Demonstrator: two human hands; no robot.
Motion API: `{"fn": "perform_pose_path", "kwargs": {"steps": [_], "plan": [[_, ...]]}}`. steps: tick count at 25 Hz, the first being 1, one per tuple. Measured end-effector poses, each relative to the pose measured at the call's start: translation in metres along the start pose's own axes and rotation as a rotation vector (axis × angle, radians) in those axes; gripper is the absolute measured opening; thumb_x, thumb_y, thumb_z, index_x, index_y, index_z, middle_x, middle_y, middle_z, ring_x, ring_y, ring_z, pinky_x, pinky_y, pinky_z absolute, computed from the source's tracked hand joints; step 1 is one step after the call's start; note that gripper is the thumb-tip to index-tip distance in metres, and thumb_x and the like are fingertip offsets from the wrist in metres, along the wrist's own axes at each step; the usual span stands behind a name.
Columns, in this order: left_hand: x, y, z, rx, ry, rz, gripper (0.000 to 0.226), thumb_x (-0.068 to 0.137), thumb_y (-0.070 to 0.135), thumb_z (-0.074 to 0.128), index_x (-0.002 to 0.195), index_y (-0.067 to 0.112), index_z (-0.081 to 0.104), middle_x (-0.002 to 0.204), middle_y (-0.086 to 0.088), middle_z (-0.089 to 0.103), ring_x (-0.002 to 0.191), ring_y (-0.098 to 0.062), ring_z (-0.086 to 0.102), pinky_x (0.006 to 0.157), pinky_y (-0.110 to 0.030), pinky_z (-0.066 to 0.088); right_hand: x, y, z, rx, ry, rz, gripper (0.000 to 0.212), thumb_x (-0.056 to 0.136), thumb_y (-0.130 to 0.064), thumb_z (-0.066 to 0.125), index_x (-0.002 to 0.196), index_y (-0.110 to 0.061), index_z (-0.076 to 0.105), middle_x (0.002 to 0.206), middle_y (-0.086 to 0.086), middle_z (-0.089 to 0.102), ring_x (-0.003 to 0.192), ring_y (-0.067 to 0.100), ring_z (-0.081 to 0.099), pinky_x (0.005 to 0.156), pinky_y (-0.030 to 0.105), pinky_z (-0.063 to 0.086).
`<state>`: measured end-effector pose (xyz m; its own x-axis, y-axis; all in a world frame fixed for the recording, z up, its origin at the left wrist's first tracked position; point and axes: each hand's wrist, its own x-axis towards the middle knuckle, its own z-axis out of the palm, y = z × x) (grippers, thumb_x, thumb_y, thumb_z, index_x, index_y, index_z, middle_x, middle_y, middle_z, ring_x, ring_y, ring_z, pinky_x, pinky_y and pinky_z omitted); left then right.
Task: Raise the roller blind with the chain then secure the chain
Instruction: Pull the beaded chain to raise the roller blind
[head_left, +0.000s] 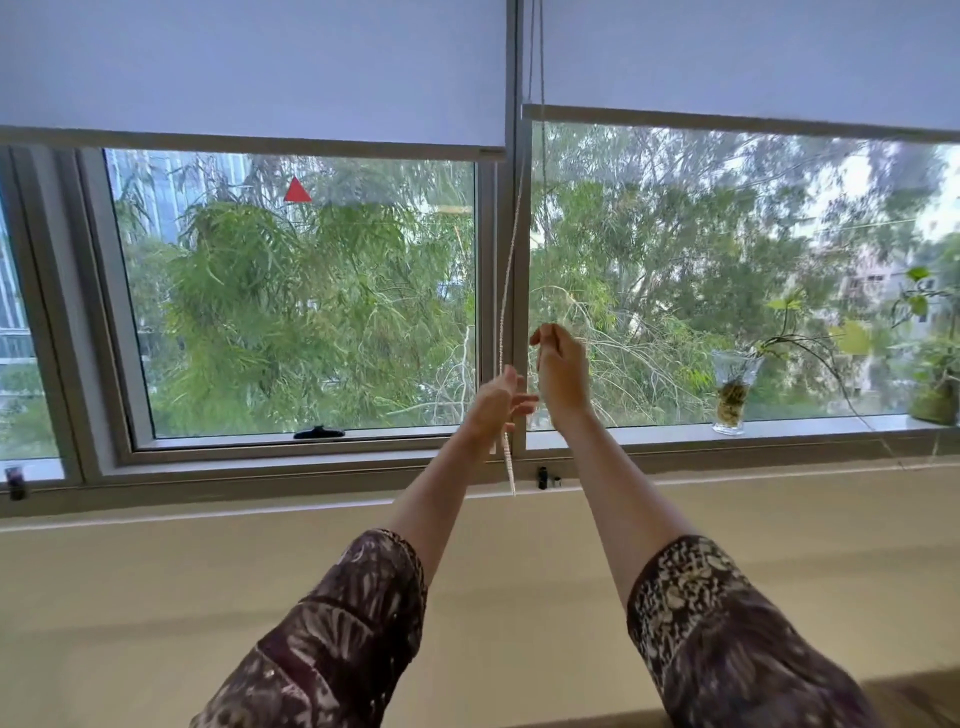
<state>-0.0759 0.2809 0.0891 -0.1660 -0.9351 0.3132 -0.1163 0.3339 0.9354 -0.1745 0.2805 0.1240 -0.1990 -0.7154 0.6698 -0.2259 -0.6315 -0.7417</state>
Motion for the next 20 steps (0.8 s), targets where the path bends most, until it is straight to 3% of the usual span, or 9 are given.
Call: {"fn": "perform_pose_path", "kwargs": {"steps": [1,3,5,7,10,14,16,20], "plan": [[0.004,0.007,-0.002,-0.007,0.017,0.017,0.059,0.102,0.045,0.019,0.127,0.002,0.050,0.121,-0.017,0.062,0.104,-0.024,0.060,0.078,-0.029,0.046,-0.004,0.005,0.001,-0.026,0.004,0.013,0.027,0.101,-0.016,0.037,0.083,-0.013,0.057,0.060,-0.009,0.049,0.044,-0.001,0.043,0.051,0.016,0.034],[0.011,0.025,-0.003,-0.025,0.027,0.068,0.059,0.101,0.048,0.017,0.120,0.007,0.056,0.115,-0.011,0.061,0.101,-0.020,0.059,0.086,-0.032,0.043,-0.012,0.012,0.003,-0.054,0.008,0.023,0.024,0.100,-0.015,0.040,0.086,-0.014,0.060,0.067,-0.011,0.055,0.054,-0.003,0.051,0.060,0.021,0.042],[0.018,0.045,0.002,-0.126,0.048,0.103,0.053,0.101,0.045,0.024,0.113,0.007,0.059,0.105,-0.008,0.066,0.085,-0.012,0.061,0.075,-0.025,0.051,-0.021,0.017,0.008,-0.058,-0.006,0.024,0.024,0.099,-0.012,0.042,0.087,-0.015,0.063,0.072,-0.008,0.060,0.059,0.003,0.052,0.059,0.024,0.044],[0.025,0.065,0.007,-0.153,0.098,0.136,0.050,0.101,0.041,0.030,0.119,0.002,0.056,0.095,-0.002,0.068,0.075,-0.005,0.063,0.065,-0.021,0.054,-0.033,0.022,0.013,-0.065,-0.026,0.020,0.025,0.098,-0.013,0.042,0.083,-0.016,0.061,0.070,-0.004,0.060,0.054,0.005,0.048,0.052,0.023,0.036],[0.034,0.092,0.014,-0.196,0.144,0.180,0.037,0.100,0.031,0.041,0.118,0.002,0.055,0.101,-0.009,0.069,0.075,-0.012,0.065,0.073,-0.032,0.051,-0.052,0.029,0.019,-0.096,-0.054,-0.004,0.031,0.098,-0.012,0.042,0.072,-0.023,0.053,0.063,-0.009,0.054,0.050,-0.002,0.047,0.050,0.014,0.033],[0.045,0.121,0.009,-0.198,0.234,0.203,0.034,0.098,0.024,0.047,0.118,-0.003,0.055,0.102,-0.013,0.068,0.072,-0.013,0.063,0.063,-0.026,0.051,-0.073,0.048,0.015,-0.128,-0.080,-0.019,0.028,0.096,-0.006,0.042,0.074,-0.019,0.053,0.061,-0.013,0.052,0.052,-0.003,0.048,0.053,0.014,0.036],[0.049,0.124,0.007,-0.204,0.278,0.210,0.032,0.099,0.021,0.046,0.117,-0.002,0.058,0.091,-0.009,0.066,0.066,-0.011,0.059,0.059,-0.026,0.049,-0.080,0.059,0.011,-0.180,-0.082,-0.005,0.027,0.096,-0.007,0.043,0.074,-0.021,0.052,0.059,-0.013,0.051,0.051,-0.001,0.045,0.053,0.017,0.033],[0.048,0.109,0.007,-0.196,0.349,0.254,0.028,0.098,0.011,0.044,0.084,0.017,0.067,0.065,0.002,0.052,0.054,-0.008,0.044,0.052,-0.028,0.045,-0.086,0.067,0.008,-0.241,-0.148,0.020,0.026,0.097,-0.013,0.044,0.073,-0.022,0.052,0.057,-0.012,0.050,0.051,0.001,0.044,0.053,0.020,0.034]]}}
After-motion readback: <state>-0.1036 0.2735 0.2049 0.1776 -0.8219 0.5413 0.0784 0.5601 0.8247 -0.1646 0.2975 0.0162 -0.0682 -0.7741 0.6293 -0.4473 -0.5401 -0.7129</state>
